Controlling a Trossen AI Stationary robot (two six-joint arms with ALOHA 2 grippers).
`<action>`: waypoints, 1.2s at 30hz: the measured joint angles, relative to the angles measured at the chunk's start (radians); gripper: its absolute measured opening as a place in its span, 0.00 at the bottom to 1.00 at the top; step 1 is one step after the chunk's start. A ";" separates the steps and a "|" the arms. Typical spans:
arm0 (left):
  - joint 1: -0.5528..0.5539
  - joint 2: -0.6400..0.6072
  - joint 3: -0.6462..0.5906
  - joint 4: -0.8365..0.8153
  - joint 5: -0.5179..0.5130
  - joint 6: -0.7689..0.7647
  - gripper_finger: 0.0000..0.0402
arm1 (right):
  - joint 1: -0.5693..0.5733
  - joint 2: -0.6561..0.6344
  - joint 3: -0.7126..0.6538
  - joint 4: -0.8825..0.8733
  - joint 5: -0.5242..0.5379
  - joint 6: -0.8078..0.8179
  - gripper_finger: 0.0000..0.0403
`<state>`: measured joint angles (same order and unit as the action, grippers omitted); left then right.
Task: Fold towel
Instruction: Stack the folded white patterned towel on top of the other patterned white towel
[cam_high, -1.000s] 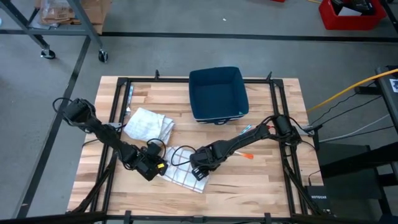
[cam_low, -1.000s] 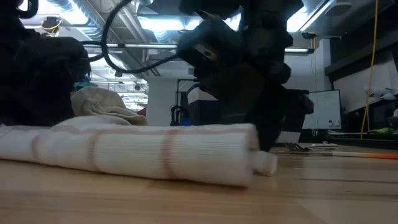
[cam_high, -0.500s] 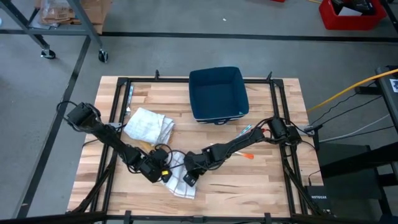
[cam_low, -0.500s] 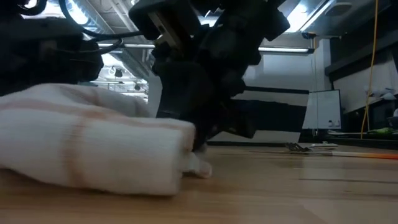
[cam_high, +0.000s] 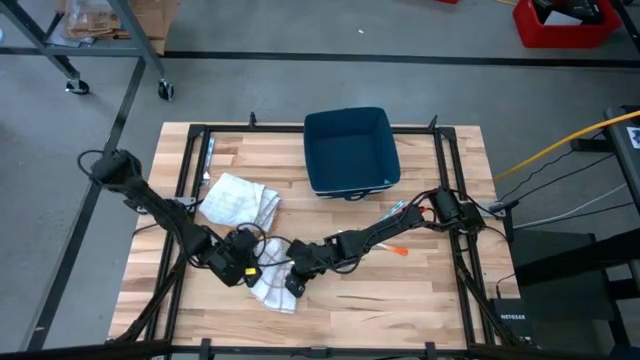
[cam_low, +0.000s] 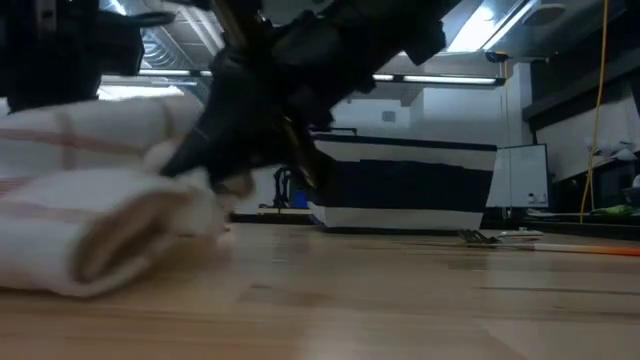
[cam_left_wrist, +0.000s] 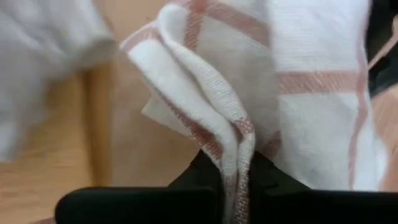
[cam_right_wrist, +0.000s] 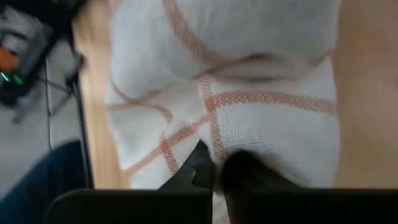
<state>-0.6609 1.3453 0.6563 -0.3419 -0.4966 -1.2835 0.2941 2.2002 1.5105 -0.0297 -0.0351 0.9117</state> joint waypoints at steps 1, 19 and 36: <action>0.000 -0.024 0.000 -0.022 -0.009 0.000 0.02 | -0.004 0.000 0.000 0.028 0.018 0.001 0.03; 0.008 -0.474 0.002 -0.459 -0.151 -0.096 0.02 | -0.160 -0.003 0.003 0.447 0.127 0.079 0.03; 0.152 -0.587 0.002 -0.889 -0.181 -0.177 0.03 | -0.294 -0.004 0.078 0.394 0.183 0.032 0.04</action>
<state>-0.5085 0.7582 0.6582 -1.2305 -0.6779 -1.4609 -0.0002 2.1960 1.5887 0.3646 0.1480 0.9437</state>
